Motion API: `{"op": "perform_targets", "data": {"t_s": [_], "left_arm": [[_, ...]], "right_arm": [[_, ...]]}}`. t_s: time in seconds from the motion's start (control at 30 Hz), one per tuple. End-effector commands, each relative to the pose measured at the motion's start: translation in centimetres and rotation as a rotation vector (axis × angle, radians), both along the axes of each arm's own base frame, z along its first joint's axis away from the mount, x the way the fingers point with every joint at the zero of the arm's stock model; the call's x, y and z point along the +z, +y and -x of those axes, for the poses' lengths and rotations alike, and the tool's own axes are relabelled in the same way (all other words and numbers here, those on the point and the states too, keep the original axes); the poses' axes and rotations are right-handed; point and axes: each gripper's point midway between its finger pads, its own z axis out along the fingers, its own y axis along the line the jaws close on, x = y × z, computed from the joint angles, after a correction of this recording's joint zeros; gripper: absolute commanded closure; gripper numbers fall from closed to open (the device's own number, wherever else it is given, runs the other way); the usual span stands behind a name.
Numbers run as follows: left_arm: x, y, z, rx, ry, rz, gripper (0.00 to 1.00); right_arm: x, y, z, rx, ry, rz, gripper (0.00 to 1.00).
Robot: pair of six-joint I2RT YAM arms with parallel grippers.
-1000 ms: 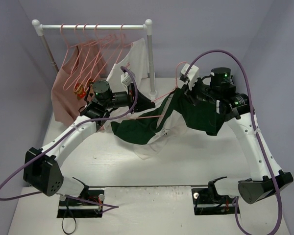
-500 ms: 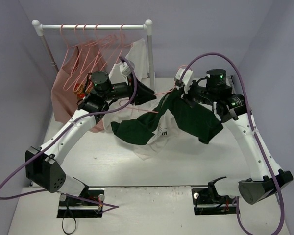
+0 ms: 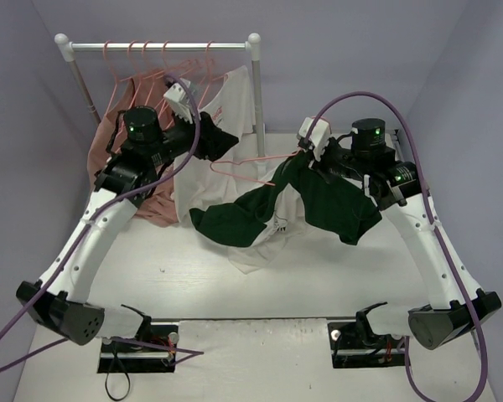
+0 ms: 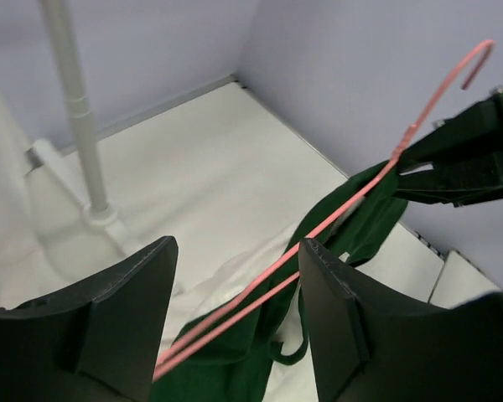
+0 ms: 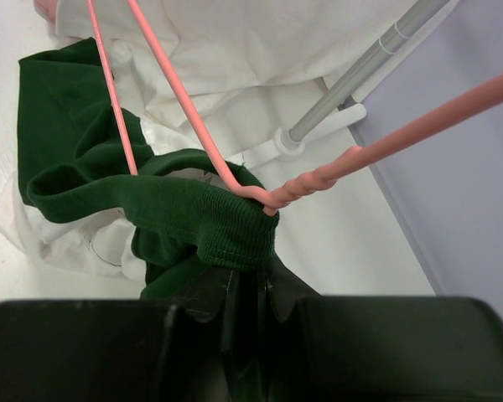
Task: Place the t-shirt on the hanger
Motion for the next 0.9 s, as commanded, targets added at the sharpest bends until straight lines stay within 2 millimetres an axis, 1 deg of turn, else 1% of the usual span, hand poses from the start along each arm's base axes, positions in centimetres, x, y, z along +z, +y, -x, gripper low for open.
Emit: {"op": "perform_targets", "data": {"t_s": [0.0, 0.03, 0.1, 0.17, 0.23, 0.27, 0.3, 0.33, 0.43, 0.6, 0.7, 0.77, 0.87], "left_arm": [[-1.1, 2.7, 1.1, 0.201, 0.121, 0.026, 0.45], [-2.8, 2.7, 1.2, 0.238, 0.195, 0.042, 0.45], [-5.6, 1.5, 2.4, 0.267, 0.291, 0.052, 0.47], [-7.4, 0.8, 2.9, 0.266, 0.335, 0.041, 0.53], [-9.6, -2.3, 4.7, 0.186, 0.379, -0.008, 0.60], [-9.6, -2.5, 4.7, 0.182, 0.377, -0.009, 0.61], [-10.2, -4.1, 5.6, 0.139, 0.382, -0.036, 0.61], [-10.8, -5.0, 6.0, 0.115, 0.388, -0.055, 0.61], [-12.3, -6.4, 6.5, 0.088, 0.404, -0.095, 0.61], [-14.6, -7.2, 6.0, 0.098, 0.425, -0.148, 0.61], [-15.9, -7.7, 5.4, 0.108, 0.435, -0.181, 0.65], [-16.1, -7.8, 5.2, 0.112, 0.434, -0.189, 0.68], [-16.2, -7.3, 4.8, 0.131, 0.409, -0.208, 0.68]], "right_arm": [[3.0, 0.0, -1.4, -0.020, -0.119, -0.020, 1.00], [3.0, -0.1, -1.6, -0.025, -0.118, -0.019, 1.00], [3.0, -0.1, -1.7, -0.028, -0.118, -0.017, 1.00], [2.8, -0.1, -1.8, -0.031, -0.114, -0.016, 1.00], [2.7, -0.1, -1.9, -0.033, -0.110, -0.016, 1.00], [2.6, -0.1, -1.9, -0.035, -0.108, -0.014, 1.00], [2.4, -0.1, -2.0, -0.038, -0.102, -0.013, 1.00], [2.5, -0.1, -2.0, -0.037, -0.103, -0.013, 1.00], [2.4, 0.0, -1.9, -0.034, -0.099, -0.015, 1.00], [2.5, 0.1, -1.6, -0.027, -0.097, -0.024, 1.00], [2.3, 0.0, -1.5, -0.033, -0.092, -0.024, 1.00], [2.2, -0.1, -1.4, -0.033, -0.092, -0.024, 1.00], [2.1, -0.1, -1.1, -0.032, -0.089, -0.027, 1.00]]}}
